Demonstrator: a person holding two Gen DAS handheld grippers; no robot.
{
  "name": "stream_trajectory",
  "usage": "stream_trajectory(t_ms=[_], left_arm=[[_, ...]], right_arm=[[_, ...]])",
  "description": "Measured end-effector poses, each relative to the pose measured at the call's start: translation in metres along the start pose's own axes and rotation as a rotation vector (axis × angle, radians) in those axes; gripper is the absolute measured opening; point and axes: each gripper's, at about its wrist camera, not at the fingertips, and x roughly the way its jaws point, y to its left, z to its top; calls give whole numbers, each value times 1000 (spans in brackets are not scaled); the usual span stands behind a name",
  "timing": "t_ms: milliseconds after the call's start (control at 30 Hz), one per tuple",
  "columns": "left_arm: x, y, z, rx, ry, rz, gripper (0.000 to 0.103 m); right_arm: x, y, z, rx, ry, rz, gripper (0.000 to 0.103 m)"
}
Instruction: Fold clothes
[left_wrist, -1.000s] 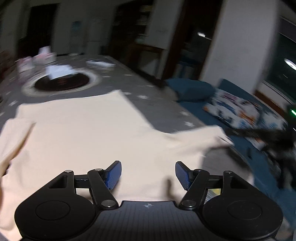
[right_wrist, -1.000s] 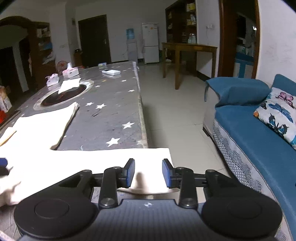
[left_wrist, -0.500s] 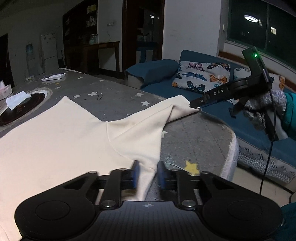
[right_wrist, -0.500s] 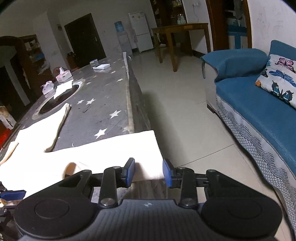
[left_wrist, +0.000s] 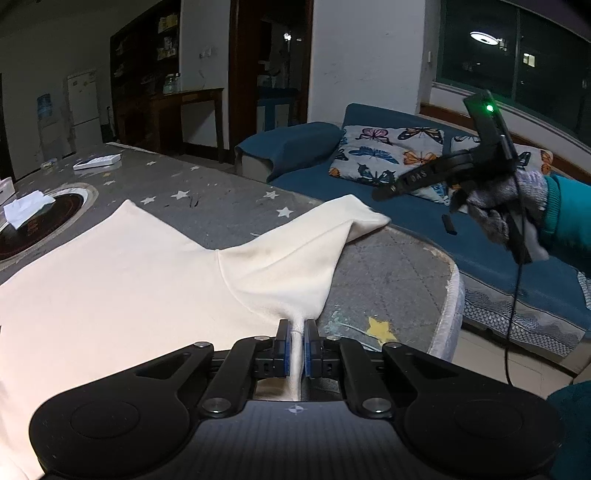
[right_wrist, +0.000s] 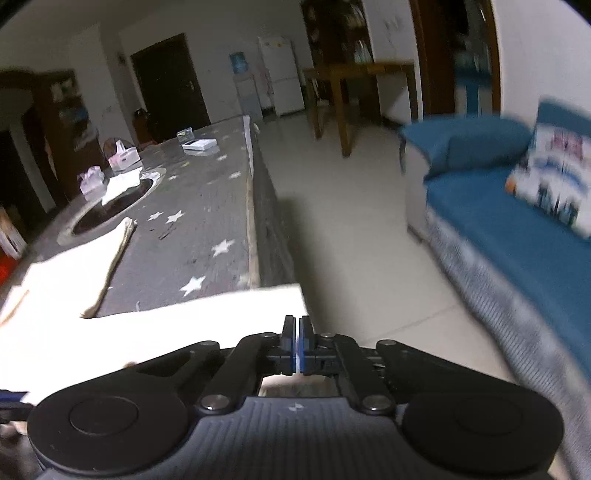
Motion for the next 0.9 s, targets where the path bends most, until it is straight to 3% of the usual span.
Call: stream_trajectory(t_ms=[67,200,300,467,500,533,567,667,800,900], left_arm=[[0,-1,0,11,0,-9,7],[4,-3,-5,31,26,-23,8],[3,-3,-4,36,25,-26,8],[4,-2,-4,35,28,-25,8],[4,-2,-4,35,29,-24,8],[4,-2,-3,35,29,-24,8],[4,-2,-3,36,29,-24,8],[4,-1,-3,37,30,-25,8],[5,0,-3,35,30,-38,8],[5,1,-4,36,32,-50,8]], right_arm=[[0,-2,4,16,-3,0,4],[2,-17,2,108,16,27,26],[4,-26,-5,158,43,58,35],[11,-38,-19,249,85,137,34],[11,-37,-19,242,79,131,26],[10,-35,-18,228,68,120,9],[8,-32,-15,206,56,109,6],[2,-19,-6,116,12,72,4],[-15,3,9,-51,-113,-20,4],[-10,8,13,-106,-106,-58,4]])
